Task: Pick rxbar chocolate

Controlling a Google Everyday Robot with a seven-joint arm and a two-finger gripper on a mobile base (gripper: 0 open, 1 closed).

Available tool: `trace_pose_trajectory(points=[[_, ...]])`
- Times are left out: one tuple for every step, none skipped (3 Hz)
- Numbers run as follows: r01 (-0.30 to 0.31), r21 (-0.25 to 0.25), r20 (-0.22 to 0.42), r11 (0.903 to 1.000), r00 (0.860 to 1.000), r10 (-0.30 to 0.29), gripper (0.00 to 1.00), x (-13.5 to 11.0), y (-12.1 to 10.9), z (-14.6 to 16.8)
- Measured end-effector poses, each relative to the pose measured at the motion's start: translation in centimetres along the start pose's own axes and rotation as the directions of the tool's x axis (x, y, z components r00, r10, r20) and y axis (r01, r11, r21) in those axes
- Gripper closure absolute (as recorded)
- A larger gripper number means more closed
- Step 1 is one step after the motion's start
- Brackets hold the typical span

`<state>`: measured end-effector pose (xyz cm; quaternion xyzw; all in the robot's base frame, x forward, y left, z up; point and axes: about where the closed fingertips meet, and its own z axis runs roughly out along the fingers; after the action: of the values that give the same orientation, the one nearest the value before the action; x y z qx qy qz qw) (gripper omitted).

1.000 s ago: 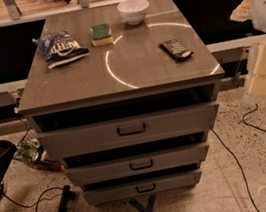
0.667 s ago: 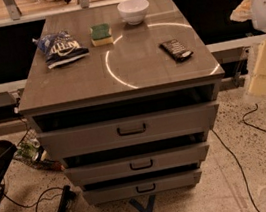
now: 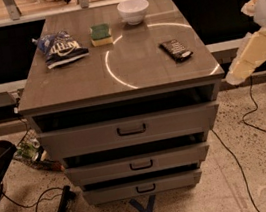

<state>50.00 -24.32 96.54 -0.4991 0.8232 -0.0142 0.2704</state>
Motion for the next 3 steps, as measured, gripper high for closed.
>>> trace_pose_trajectory(points=[[-0.215, 0.071, 0.146, 0.9739, 0.968, 0.204, 0.00, 1.0, -5.4, 2.4], [-0.370, 0.130, 0.312, 0.9199, 0.896, 0.316, 0.00, 0.9, -11.4, 3.5], [-0.386, 0.178, 0.361, 0.9053, 0.881, 0.304, 0.00, 0.1, -13.2, 3.2]])
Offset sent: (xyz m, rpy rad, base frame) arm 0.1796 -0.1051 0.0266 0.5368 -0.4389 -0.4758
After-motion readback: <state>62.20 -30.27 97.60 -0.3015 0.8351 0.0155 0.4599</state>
